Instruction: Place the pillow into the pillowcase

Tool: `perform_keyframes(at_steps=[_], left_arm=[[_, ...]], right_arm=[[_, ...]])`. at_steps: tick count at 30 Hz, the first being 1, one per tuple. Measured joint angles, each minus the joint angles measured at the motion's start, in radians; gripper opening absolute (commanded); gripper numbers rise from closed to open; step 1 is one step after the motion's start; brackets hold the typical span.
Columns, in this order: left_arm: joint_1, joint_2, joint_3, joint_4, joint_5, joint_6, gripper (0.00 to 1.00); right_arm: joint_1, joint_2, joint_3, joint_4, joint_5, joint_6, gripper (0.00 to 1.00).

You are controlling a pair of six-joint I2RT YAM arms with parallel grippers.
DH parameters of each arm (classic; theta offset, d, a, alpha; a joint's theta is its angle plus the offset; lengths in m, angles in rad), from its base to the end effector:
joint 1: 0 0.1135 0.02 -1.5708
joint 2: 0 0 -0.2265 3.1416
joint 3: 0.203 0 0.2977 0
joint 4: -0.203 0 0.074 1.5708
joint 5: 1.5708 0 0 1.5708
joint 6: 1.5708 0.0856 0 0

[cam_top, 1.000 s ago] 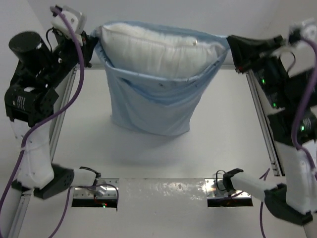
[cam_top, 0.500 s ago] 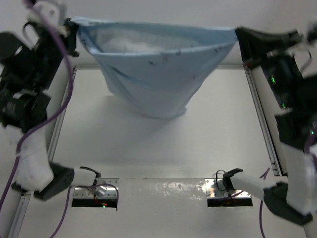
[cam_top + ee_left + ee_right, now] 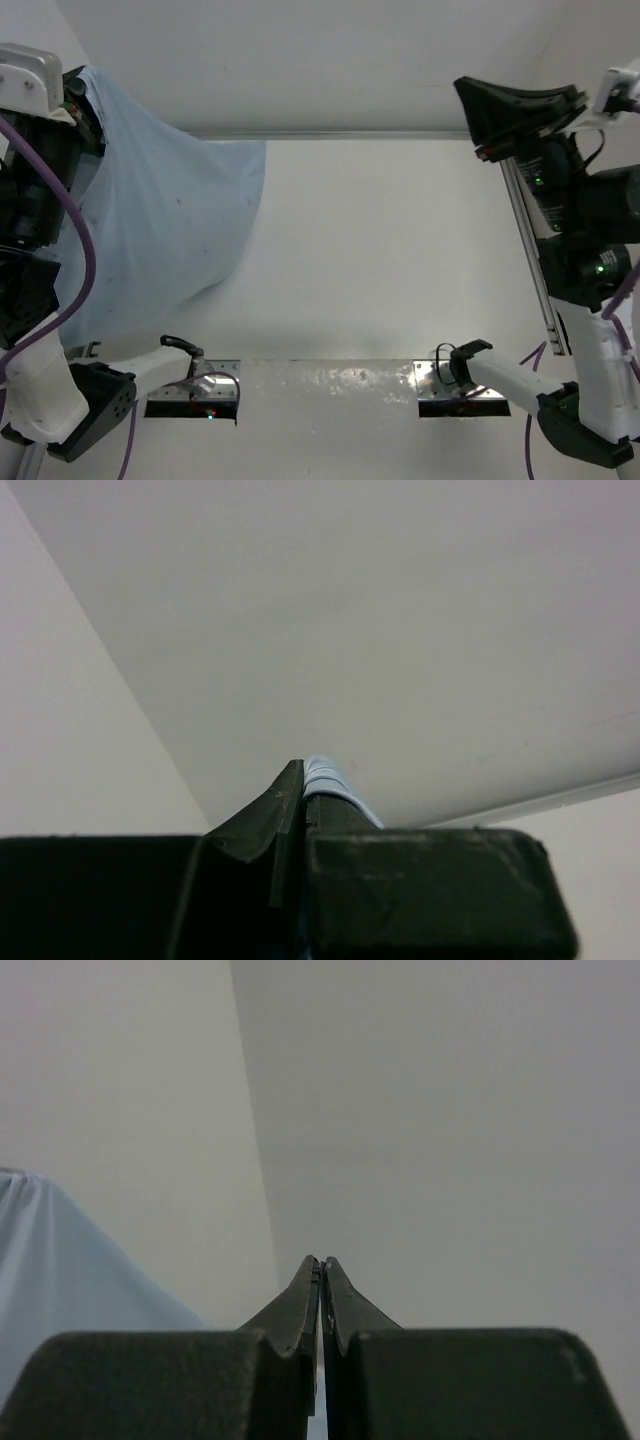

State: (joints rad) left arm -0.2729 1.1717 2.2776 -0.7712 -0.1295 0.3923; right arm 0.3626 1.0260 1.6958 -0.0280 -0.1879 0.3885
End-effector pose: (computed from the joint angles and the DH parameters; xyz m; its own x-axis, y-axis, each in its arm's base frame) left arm 0.1562 -0.0322 0.6619 0.3496 0.2958 -0.8890 0.0175 0.9466 0.3219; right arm 0.2006 0.0932 0.6299 0.3330 0.5244 -0.7837 -0.6640 0.7205 0.1999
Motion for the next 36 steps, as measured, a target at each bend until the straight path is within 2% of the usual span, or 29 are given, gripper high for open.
perform_keyframes(at_steps=[2, 7, 13, 16, 20, 22, 23, 24, 25, 26, 32, 36], left_arm=[[0.0, -0.014, -0.04, -0.011, -0.006, 0.0, 0.0], [0.0, 0.029, -0.045, 0.034, 0.022, -0.01, 0.0], [-0.025, 0.177, -0.084, 0.117, 0.15, -0.124, 0.0], [-0.178, 0.267, -0.101, 0.172, 0.109, -0.153, 0.0], [-0.448, 0.449, -0.138, 0.199, 0.077, -0.148, 0.0], [-0.588, 0.52, -0.18, 0.187, 0.046, -0.115, 0.27], [-0.642, 0.545, -0.195, 0.174, 0.037, -0.098, 0.44], [-0.693, 0.568, -0.205, 0.155, 0.029, -0.072, 0.74], [-0.733, 0.583, -0.211, 0.105, -0.017, -0.047, 0.87], [-0.752, 0.589, -0.212, 0.068, -0.003, -0.057, 1.0], [-0.809, 0.602, -0.154, 0.006, 0.099, -0.069, 1.0], [-0.822, 0.595, -0.139, 0.006, 0.09, -0.069, 1.0]], right_arm=[[0.0, -0.024, -0.11, 0.025, -0.035, 0.041, 0.0], [0.007, 0.035, -0.23, 0.056, -0.112, 0.099, 0.0], [0.034, 0.139, -0.364, -0.04, -0.091, 0.054, 0.0], [0.035, 0.18, -0.392, -0.103, -0.076, 0.017, 0.0], [0.034, 0.19, -0.446, -0.155, -0.033, -0.015, 0.02], [0.034, 0.183, -0.478, -0.19, 0.016, -0.026, 0.08], [0.034, 0.179, -0.49, -0.208, 0.044, -0.029, 0.1], [0.034, 0.172, -0.507, -0.228, 0.08, -0.033, 0.11], [0.026, 0.154, -0.528, -0.258, 0.114, -0.039, 0.11], [0.008, 0.131, -0.559, -0.275, 0.155, -0.032, 0.12], [0.028, 0.057, -0.785, -0.199, 0.177, 0.042, 0.14], [0.023, 0.125, -0.817, -0.214, 0.185, 0.068, 0.21]])
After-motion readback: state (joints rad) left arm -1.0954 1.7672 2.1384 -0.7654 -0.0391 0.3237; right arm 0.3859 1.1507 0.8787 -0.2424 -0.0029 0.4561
